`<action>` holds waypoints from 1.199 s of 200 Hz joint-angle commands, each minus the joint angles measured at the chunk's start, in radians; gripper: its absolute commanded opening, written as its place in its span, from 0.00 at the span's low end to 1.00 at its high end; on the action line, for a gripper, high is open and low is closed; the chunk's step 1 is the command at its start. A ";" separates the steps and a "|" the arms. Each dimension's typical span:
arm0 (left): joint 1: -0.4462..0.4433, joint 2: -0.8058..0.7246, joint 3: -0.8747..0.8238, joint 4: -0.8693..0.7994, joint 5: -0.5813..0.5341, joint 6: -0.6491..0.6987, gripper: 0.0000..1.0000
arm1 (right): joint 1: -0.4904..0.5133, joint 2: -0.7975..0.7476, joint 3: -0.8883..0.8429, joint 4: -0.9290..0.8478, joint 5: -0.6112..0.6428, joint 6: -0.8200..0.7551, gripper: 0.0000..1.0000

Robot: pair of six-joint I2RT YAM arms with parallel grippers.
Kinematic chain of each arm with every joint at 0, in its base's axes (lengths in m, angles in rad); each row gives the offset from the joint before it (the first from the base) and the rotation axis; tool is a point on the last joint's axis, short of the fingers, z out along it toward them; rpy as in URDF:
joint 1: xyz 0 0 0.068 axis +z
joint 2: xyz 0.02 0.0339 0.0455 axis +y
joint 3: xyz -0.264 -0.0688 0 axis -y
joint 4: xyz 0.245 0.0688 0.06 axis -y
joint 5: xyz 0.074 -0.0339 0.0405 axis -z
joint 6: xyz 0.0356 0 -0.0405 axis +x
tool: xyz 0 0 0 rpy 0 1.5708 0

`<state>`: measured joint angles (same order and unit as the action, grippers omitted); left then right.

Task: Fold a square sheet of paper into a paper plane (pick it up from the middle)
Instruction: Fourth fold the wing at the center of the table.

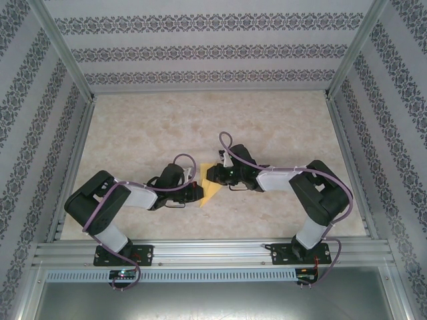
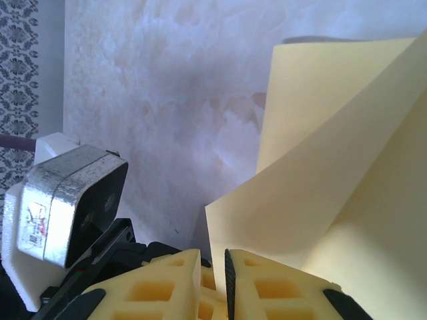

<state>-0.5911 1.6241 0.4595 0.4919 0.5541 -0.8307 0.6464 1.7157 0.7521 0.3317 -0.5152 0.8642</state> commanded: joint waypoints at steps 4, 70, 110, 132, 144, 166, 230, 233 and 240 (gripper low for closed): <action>0.029 0.016 -0.029 -0.030 -0.008 -0.048 0.03 | 0.012 0.036 0.035 0.019 -0.040 -0.014 0.19; 0.051 0.048 -0.019 -0.058 0.041 -0.089 0.03 | 0.006 0.095 0.057 0.011 -0.026 0.002 0.17; 0.056 0.053 -0.028 -0.041 0.040 -0.128 0.03 | -0.014 0.098 0.047 -0.005 -0.006 0.002 0.16; 0.057 0.043 -0.037 -0.059 0.024 -0.137 0.03 | -0.027 0.107 0.050 0.013 -0.039 0.002 0.17; 0.059 0.041 -0.029 -0.072 0.025 -0.132 0.03 | -0.028 0.115 0.068 0.001 -0.062 -0.007 0.17; 0.058 0.037 -0.026 -0.081 0.021 -0.135 0.03 | -0.030 0.128 0.095 -0.014 -0.101 -0.015 0.16; 0.058 0.021 -0.025 -0.100 0.013 -0.138 0.03 | -0.020 0.169 0.141 -0.057 -0.093 -0.014 0.15; 0.057 0.019 -0.025 -0.102 0.013 -0.140 0.03 | -0.019 0.171 0.145 -0.066 -0.090 -0.016 0.15; 0.059 0.016 -0.023 -0.109 0.013 -0.141 0.03 | -0.020 0.179 0.150 -0.081 -0.087 -0.022 0.16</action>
<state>-0.5430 1.6428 0.4496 0.5159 0.6205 -0.9627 0.6228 1.8660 0.8703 0.3080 -0.6037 0.8642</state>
